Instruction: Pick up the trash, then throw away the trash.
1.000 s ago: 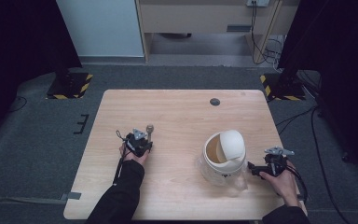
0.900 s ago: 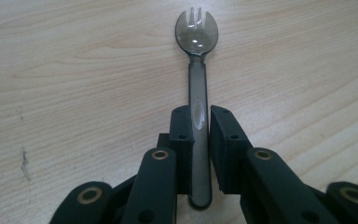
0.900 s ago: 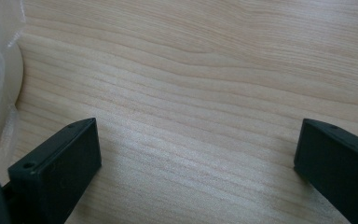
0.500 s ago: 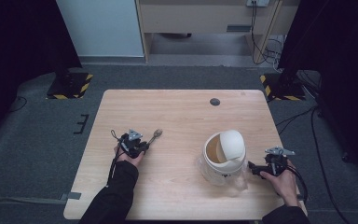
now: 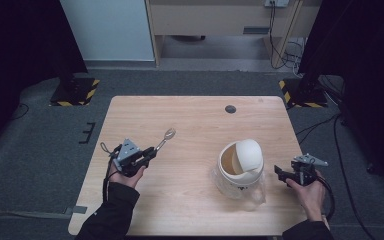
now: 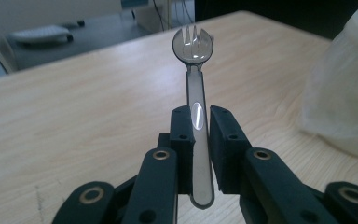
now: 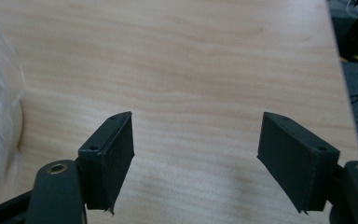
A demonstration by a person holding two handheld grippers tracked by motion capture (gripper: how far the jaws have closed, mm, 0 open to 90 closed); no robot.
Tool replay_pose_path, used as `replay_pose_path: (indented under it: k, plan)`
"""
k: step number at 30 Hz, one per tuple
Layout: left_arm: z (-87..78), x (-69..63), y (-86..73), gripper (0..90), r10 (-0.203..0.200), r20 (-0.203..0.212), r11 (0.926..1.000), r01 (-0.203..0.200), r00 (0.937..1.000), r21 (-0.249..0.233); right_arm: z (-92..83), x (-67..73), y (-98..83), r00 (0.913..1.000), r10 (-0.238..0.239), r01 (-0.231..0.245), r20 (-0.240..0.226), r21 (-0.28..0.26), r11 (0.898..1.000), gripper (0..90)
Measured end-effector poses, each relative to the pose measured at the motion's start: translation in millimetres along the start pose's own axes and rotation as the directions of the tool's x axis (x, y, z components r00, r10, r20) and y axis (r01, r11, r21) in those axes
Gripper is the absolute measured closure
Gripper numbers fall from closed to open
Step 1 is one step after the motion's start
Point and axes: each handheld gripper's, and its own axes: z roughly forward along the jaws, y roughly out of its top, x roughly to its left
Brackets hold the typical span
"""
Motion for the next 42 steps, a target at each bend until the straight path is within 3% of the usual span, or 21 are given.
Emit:
replay_pose_path:
  k: [3,7,8,11,14,15,16,17,22,24,26,28,30,31,32,38,41,42]
  plan:
    - [-18.2,-3.3,6.9,79.6,0.008,-0.003,0.9977,-0.008,1.0000,-0.068,-8.3,-0.6,6.5,0.9999,0.017,-0.017,0.003,-0.046,0.999,27.5]
    - [-27.7,-7.7,11.6,79.6,0.033,0.003,0.9936,-0.033,0.9995,-0.108,-20.1,2.4,17.7,1.0000,0.004,-0.004,-0.008,-0.103,0.995,27.8]
    - [-31.2,-10.2,15.0,79.6,0.041,0.009,0.9906,-0.040,0.9991,-0.131,-30.0,5.5,27.0,0.9998,-0.018,0.016,-0.008,-0.156,0.988,28.5]
    - [-33.6,-12.8,20.9,79.6,0.043,0.027,0.9862,-0.039,0.9987,-0.161,-42.4,9.3,36.4,0.9999,-0.012,0.011,-0.003,-0.214,0.977,30.0]
    - [-36.2,-15.1,26.7,79.6,0.050,0.037,0.9812,-0.042,0.9981,-0.188,-56.6,14.6,48.5,0.9997,-0.003,-0.004,-0.023,-0.282,0.959,31.7]
    - [-36.2,-15.1,26.7,79.6,0.050,0.037,0.9812,-0.042,0.9981,-0.188,-56.6,14.6,48.5,0.9997,-0.003,-0.004,-0.023,-0.282,0.959,31.7]
    - [-39.1,-17.3,31.7,79.6,0.056,0.040,0.9772,-0.047,0.9976,-0.207,-67.6,19.9,60.4,0.9993,-0.015,0.002,-0.036,-0.330,0.944,32.3]
    - [-41.0,-19.4,34.8,79.6,0.058,0.045,0.9742,-0.046,0.9973,-0.221,-69.9,21.6,62.8,0.9991,-0.015,0.000,-0.040,-0.340,0.940,32.5]
    - [-46.9,-26.6,44.2,79.6,0.074,0.059,0.9649,-0.057,0.9955,-0.256,-94.4,39.3,86.6,0.9945,-0.069,0.029,-0.079,-0.426,0.904,31.8]
    - [-49.4,-32.5,51.2,79.6,0.091,0.071,0.9573,-0.068,0.9934,-0.281,-105.3,47.1,96.1,0.9911,-0.087,0.032,-0.100,-0.455,0.890,31.7]
    - [-49.5,-35.0,53.1,79.6,0.093,0.074,0.9547,-0.068,0.9929,-0.290,-110.5,51.1,100.9,0.9891,-0.094,0.031,-0.113,-0.466,0.884,31.4]
    - [-48.5,-42.3,58.2,79.6,0.115,0.087,0.9502,-0.084,0.9895,-0.300,-125.4,65.6,114.9,0.9789,-0.119,0.024,-0.167,-0.484,0.875,30.7]
    - [-47.3,-45.3,59.6,79.6,0.116,0.095,0.9494,-0.082,0.9887,-0.303,-128.3,69.1,117.6,0.9760,-0.125,0.024,-0.178,-0.486,0.874,30.6]
    - [-44.4,-51.2,62.1,79.6,0.126,0.112,0.9479,-0.086,0.9857,-0.307,-134.7,79.6,123.2,0.9637,-0.129,-0.007,-0.234,-0.503,0.864,30.3]
    - [-42.5,-53.8,62.8,79.6,0.131,0.120,0.9476,-0.089,0.9840,-0.307,-135.9,83.8,124.9,0.9553,-0.118,-0.036,-0.271,-0.505,0.862,30.3]
    - [-34.3,-67.8,63.2,79.6,0.163,0.151,0.9474,-0.112,0.9749,-0.300,-134.6,103.8,130.4,0.9166,-0.107,-0.109,-0.385,-0.499,0.859,30.2]
    - [-33.4,-73.0,63.0,79.6,0.175,0.158,0.9455,-0.121,0.9719,-0.303,-134.3,109.8,131.2,0.9112,-0.118,-0.103,-0.395,-0.497,0.862,30.4]
    - [-32.1,-79.2,63.4,79.6,0.188,0.168,0.9430,-0.130,0.9676,-0.306,-133.0,116.4,131.5,0.9069,-0.135,-0.090,-0.399,-0.497,0.863,30.8]
